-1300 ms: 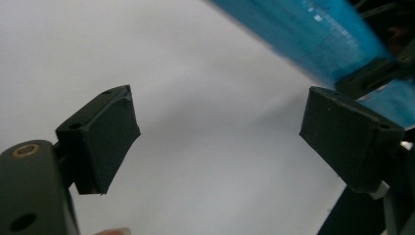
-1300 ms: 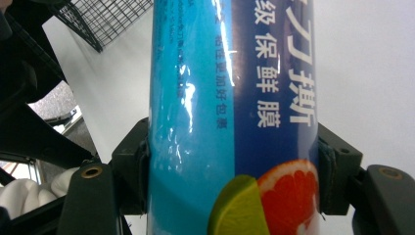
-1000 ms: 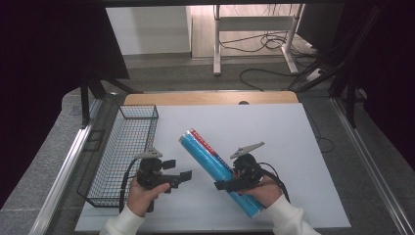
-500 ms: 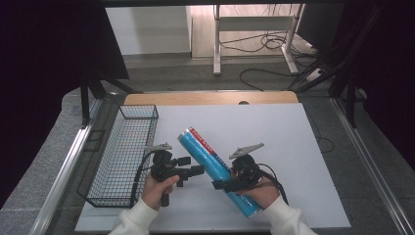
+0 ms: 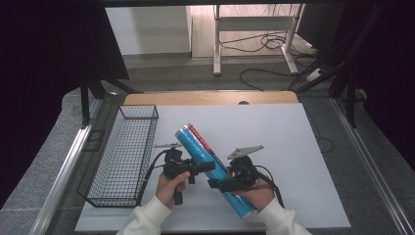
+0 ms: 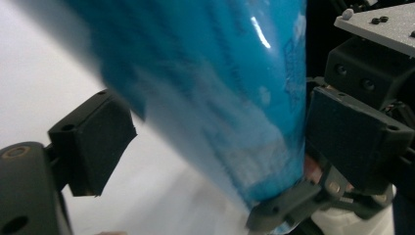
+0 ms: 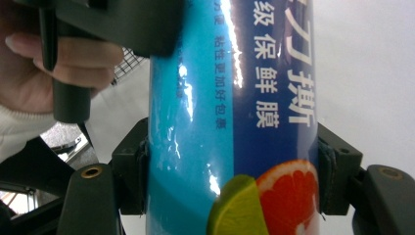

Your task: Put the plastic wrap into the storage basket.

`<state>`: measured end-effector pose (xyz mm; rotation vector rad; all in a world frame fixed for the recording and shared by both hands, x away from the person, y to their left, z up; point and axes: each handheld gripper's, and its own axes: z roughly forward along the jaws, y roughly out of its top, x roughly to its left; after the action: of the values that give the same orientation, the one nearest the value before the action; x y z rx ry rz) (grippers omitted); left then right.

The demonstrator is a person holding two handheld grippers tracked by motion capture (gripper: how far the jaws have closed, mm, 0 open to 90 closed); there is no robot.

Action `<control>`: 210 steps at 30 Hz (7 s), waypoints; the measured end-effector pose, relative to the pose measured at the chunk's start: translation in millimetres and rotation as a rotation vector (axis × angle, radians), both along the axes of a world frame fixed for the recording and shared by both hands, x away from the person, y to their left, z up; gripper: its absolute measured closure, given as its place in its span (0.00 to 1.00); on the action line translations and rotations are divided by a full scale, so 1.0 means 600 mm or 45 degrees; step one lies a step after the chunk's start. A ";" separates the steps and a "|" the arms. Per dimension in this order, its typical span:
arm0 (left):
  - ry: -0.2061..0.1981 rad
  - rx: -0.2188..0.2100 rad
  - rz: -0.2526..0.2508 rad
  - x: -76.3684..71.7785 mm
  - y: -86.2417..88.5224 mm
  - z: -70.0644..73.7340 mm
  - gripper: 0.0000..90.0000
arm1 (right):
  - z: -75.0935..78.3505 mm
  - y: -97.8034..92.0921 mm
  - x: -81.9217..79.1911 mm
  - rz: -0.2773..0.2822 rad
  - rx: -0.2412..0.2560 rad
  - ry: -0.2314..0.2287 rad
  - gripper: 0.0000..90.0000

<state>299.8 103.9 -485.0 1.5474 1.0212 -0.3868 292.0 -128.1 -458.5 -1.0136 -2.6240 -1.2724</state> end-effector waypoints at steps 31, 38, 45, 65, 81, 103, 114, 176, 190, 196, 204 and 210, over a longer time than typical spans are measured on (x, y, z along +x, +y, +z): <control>0.016 -0.153 0.062 -0.003 0.048 0.014 0.35 | 0.013 -0.012 -0.010 0.008 0.185 -0.124 0.17; -0.020 -0.168 0.093 -0.006 0.072 0.028 0.35 | 0.031 -0.071 -0.014 -0.032 0.191 -0.213 0.14; -0.048 -0.166 0.111 -0.010 0.088 0.038 0.35 | 0.022 -0.143 -0.010 -0.156 0.133 -0.249 0.15; -0.096 -0.115 0.093 -0.014 0.101 0.057 0.36 | -0.010 -0.183 0.006 -0.235 -0.055 -0.273 0.15; -0.103 -0.085 0.145 -0.030 0.158 0.095 0.36 | -0.011 -0.187 0.009 -0.245 -0.080 -0.286 0.15; -0.099 -0.068 0.288 -0.030 0.290 0.142 0.36 | -0.015 -0.189 0.012 -0.263 -0.130 -0.304 0.15; -0.089 -0.066 0.365 -0.035 0.348 0.145 0.36 | -0.019 -0.190 0.014 -0.262 -0.153 -0.312 0.15; 0.027 0.309 0.442 -0.037 0.506 0.140 0.36 | -0.026 -0.188 0.017 -0.269 -0.199 -0.313 0.15; 0.124 0.404 0.397 0.011 0.466 0.098 0.36 | -0.027 -0.188 0.018 -0.272 -0.206 -0.311 0.15; 0.166 0.413 0.410 0.041 0.452 0.093 0.36 | -0.027 -0.188 0.018 -0.270 -0.211 -0.311 0.15; 0.223 0.414 0.479 0.083 0.428 0.071 0.35 | -0.029 -0.186 0.018 -0.270 -0.214 -0.309 0.15; 0.247 0.446 0.518 0.103 0.407 0.061 0.35 | -0.028 -0.188 0.019 -0.278 -0.212 -0.312 0.15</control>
<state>361.6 348.0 -448.6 1.5754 1.5856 -0.0741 303.4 -241.0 -475.4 -1.2763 -2.9120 -1.3138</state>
